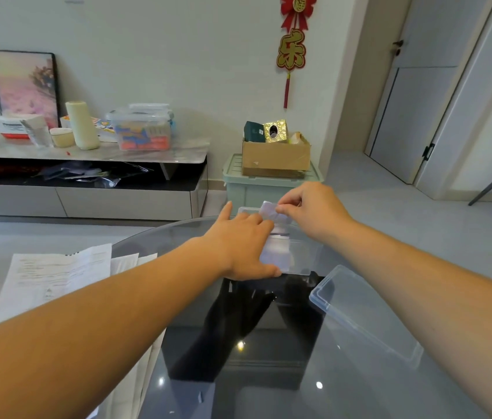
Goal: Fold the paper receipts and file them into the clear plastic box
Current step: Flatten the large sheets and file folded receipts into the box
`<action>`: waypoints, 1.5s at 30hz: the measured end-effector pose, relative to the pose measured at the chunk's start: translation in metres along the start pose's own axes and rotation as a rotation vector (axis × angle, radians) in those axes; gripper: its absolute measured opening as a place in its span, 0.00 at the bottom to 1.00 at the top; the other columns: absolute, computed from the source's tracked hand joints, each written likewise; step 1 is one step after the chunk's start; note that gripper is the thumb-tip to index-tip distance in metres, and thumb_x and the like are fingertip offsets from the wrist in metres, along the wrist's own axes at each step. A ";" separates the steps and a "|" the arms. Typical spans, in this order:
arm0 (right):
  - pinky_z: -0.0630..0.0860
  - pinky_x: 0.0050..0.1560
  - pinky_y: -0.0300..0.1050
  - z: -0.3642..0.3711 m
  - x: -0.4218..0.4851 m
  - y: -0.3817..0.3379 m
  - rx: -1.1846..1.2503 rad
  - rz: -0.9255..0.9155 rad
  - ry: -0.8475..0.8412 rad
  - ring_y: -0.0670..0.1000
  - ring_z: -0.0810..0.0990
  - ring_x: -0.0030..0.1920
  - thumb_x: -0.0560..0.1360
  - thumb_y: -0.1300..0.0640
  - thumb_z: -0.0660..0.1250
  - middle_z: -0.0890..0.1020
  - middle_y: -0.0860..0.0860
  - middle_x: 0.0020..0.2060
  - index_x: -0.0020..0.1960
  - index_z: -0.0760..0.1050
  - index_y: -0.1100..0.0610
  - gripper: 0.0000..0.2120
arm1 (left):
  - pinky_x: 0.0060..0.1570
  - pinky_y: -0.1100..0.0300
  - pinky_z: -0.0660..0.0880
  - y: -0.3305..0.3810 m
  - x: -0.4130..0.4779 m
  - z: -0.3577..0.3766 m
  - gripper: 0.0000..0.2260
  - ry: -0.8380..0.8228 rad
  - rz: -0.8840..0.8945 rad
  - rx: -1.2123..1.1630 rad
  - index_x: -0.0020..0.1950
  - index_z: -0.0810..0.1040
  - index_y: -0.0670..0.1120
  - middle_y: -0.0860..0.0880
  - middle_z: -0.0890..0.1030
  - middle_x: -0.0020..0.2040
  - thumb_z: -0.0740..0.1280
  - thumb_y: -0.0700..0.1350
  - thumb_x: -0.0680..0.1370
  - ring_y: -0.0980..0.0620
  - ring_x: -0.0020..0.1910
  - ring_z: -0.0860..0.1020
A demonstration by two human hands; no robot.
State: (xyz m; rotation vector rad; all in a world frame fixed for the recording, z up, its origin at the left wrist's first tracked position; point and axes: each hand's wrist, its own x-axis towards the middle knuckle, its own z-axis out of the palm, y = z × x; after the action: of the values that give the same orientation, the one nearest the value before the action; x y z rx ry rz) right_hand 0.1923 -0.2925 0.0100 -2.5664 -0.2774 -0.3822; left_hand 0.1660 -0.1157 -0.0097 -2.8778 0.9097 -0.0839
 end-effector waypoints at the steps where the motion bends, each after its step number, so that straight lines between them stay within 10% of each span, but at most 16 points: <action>1: 0.78 0.48 0.47 0.001 0.000 0.001 -0.009 -0.002 0.004 0.47 0.80 0.44 0.77 0.51 0.71 0.84 0.44 0.41 0.46 0.86 0.49 0.06 | 0.77 0.36 0.44 0.001 0.000 0.001 0.34 0.010 0.001 -0.006 0.73 0.65 0.49 0.47 0.68 0.74 0.61 0.69 0.75 0.46 0.74 0.65; 13: 0.76 0.46 0.48 0.011 0.001 0.000 -0.124 -0.056 0.063 0.46 0.75 0.45 0.78 0.50 0.70 0.72 0.37 0.34 0.49 0.86 0.49 0.07 | 0.68 0.44 0.67 0.000 0.005 0.000 0.32 -0.019 0.031 0.011 0.68 0.66 0.50 0.47 0.72 0.65 0.65 0.69 0.73 0.45 0.62 0.72; 27: 0.74 0.46 0.49 0.013 0.004 -0.001 -0.122 -0.062 0.050 0.46 0.72 0.45 0.78 0.49 0.70 0.70 0.38 0.35 0.50 0.86 0.47 0.06 | 0.76 0.37 0.47 0.001 0.009 -0.003 0.32 -0.079 0.013 -0.028 0.70 0.65 0.50 0.50 0.73 0.65 0.62 0.70 0.74 0.47 0.66 0.71; 38: 0.79 0.51 0.52 0.015 0.008 -0.004 -0.121 -0.072 -0.065 0.48 0.80 0.50 0.80 0.52 0.66 0.83 0.43 0.48 0.52 0.85 0.47 0.08 | 0.73 0.40 0.50 -0.001 0.009 0.000 0.27 -0.041 0.006 -0.080 0.65 0.67 0.52 0.54 0.72 0.54 0.65 0.67 0.74 0.49 0.62 0.72; 45: 0.79 0.50 0.49 0.017 0.009 -0.003 -0.095 -0.068 -0.103 0.47 0.80 0.47 0.78 0.54 0.68 0.84 0.44 0.44 0.50 0.85 0.48 0.06 | 0.71 0.43 0.58 -0.003 0.009 0.009 0.34 0.062 0.010 -0.110 0.72 0.64 0.52 0.52 0.71 0.70 0.67 0.67 0.72 0.49 0.70 0.68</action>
State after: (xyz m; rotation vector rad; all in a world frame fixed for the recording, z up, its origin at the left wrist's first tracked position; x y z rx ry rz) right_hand 0.2035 -0.2799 0.0003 -2.6798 -0.3941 -0.2943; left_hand 0.1758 -0.1177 -0.0177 -2.9862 0.9694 -0.1270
